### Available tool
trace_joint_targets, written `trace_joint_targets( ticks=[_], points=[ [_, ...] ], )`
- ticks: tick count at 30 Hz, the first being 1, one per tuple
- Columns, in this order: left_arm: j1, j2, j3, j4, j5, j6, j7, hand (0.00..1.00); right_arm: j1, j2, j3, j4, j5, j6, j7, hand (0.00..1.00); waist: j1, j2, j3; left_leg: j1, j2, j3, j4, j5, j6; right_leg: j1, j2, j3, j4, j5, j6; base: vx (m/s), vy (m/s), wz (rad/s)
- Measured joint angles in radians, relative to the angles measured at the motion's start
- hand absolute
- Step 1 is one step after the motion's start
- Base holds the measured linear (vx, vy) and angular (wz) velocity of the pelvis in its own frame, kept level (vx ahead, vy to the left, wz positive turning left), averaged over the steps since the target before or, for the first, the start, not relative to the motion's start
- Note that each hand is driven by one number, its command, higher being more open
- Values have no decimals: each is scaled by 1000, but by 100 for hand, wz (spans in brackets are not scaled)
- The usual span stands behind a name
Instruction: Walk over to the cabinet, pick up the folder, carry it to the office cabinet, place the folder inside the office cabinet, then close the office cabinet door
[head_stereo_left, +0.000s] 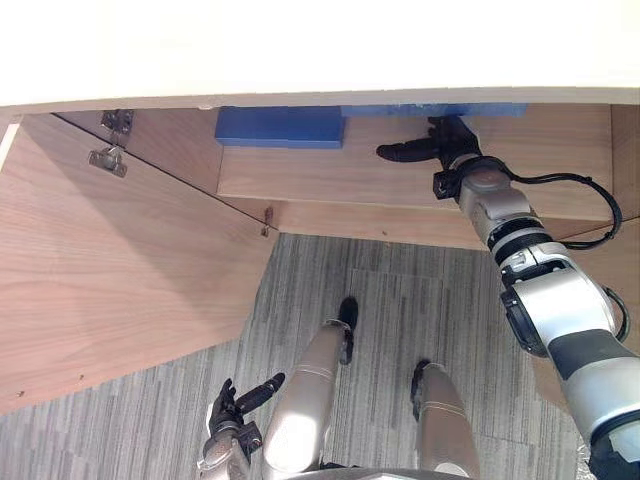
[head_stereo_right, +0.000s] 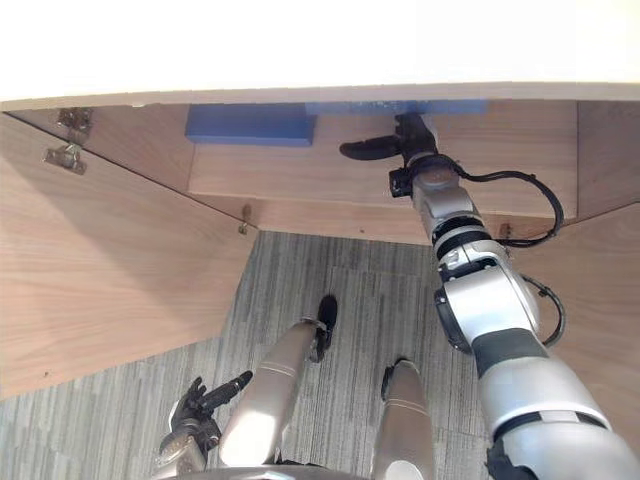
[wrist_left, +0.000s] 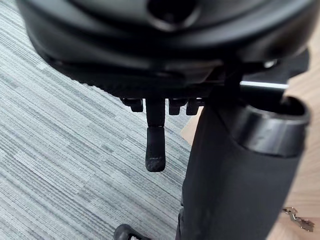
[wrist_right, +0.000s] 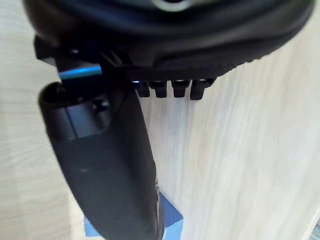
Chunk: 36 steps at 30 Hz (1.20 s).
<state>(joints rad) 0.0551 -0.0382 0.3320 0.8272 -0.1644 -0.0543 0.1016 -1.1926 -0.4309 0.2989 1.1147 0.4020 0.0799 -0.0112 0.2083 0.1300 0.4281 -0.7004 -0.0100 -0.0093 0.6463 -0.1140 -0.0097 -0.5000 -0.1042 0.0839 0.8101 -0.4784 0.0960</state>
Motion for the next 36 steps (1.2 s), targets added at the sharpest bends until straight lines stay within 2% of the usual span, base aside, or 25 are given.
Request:
trace_joint_targets(
  ticks=[4, 9, 10, 11, 13, 14, 17, 19, 25, 29, 34, 36],
  points=[
    [2, 5, -8, 0, -1, -1, -20, 100, 52, -5, -2, 3, 154, -28, 17, 100, 3, -8, -4, 16, 0, 0, 1, -2, 2, 19, 0, 0, -4, 1, 0, -8, 4, -1],
    [5, 21, -8, 1, -2, -1, -21, 100, 91, -5, 8, 5, 143, -47, 53, 100, 2, -30, -15, 16, 1, 3, -1, -3, 1, 18, -1, 1, -4, 2, 0, -14, 4, -1],
    [6, 24, -8, 1, -2, -1, -21, 100, 100, -4, 27, -1, 89, -53, 57, 100, 2, -36, -18, 17, 2, 5, -1, -3, 2, 18, -1, 2, -5, 2, 0, 3, 7, -3],
    [7, 28, -13, 1, -2, -1, -21, 100, 114, -1, 71, -20, -40, -62, 70, 100, 2, -43, -21, 18, 2, 7, -3, -3, 2, 18, -1, 4, -7, 2, 0, 10, 4, -3],
    [12, 40, -36, 1, -1, -1, -21, 100, 143, -7, 176, -83, -203, -63, 82, 100, 0, -55, -27, 23, 4, 11, -9, -3, 2, 19, -1, 7, -13, 4, -1, 23, -4, -7],
    [16, 45, -55, 3, 0, -1, -23, 100, 204, -6, 258, -153, -421, -63, 85, 100, -3, -66, -33, 38, 8, 17, -20, -3, 1, 33, 0, 9, -29, 8, -3, 36, -6, -11],
    [21, 69, -83, 3, 0, -2, -23, 100, 329, -1, 364, -267, -727, -86, 89, 100, -11, -96, -50, 83, 11, 25, -58, -3, 1, 76, 0, 11, -74, 21, -5, 56, -2, -10],
    [23, 91, -111, 4, 1, -2, -22, 100, 380, 0, 401, -298, -803, -105, 97, 100, -21, -107, -56, 113, 13, 29, -82, -2, 0, 107, 0, 10, -106, 31, -6, 59, 8, -10],
    [27, 125, -151, 1, 0, -7, -35, 100, 432, 4, 450, -304, -833, -128, 138, 100, -19, -135, -71, 194, 18, 31, -147, 5, -9, 196, -2, -4, -203, 63, -9, 77, -11, -4],
    [29, 131, -160, 0, 0, -8, -43, 100, 452, 15, 473, -295, -833, -125, 161, 100, -13, -141, -75, 255, 18, 27, -188, 12, -18, 266, -6, -31, -255, 82, -15, 81, -50, 4],
    [36, 135, -158, -21, 6, -12, -48, 100, 533, 66, 483, -274, -832, -108, 234, 100, -9, -167, -97, 336, 29, 16, -296, 60, -42, 349, 2, -79, -357, 124, -37, 43, -84, 9],
    [38, 136, -148, -20, 23, -12, -52, 100, 641, 117, 477, -248, -824, -90, 258, 100, -3, -176, -107, 373, 52, 10, -340, 80, -55, 395, 25, -101, -419, 162, -48, 41, -99, 1]
  ],
)
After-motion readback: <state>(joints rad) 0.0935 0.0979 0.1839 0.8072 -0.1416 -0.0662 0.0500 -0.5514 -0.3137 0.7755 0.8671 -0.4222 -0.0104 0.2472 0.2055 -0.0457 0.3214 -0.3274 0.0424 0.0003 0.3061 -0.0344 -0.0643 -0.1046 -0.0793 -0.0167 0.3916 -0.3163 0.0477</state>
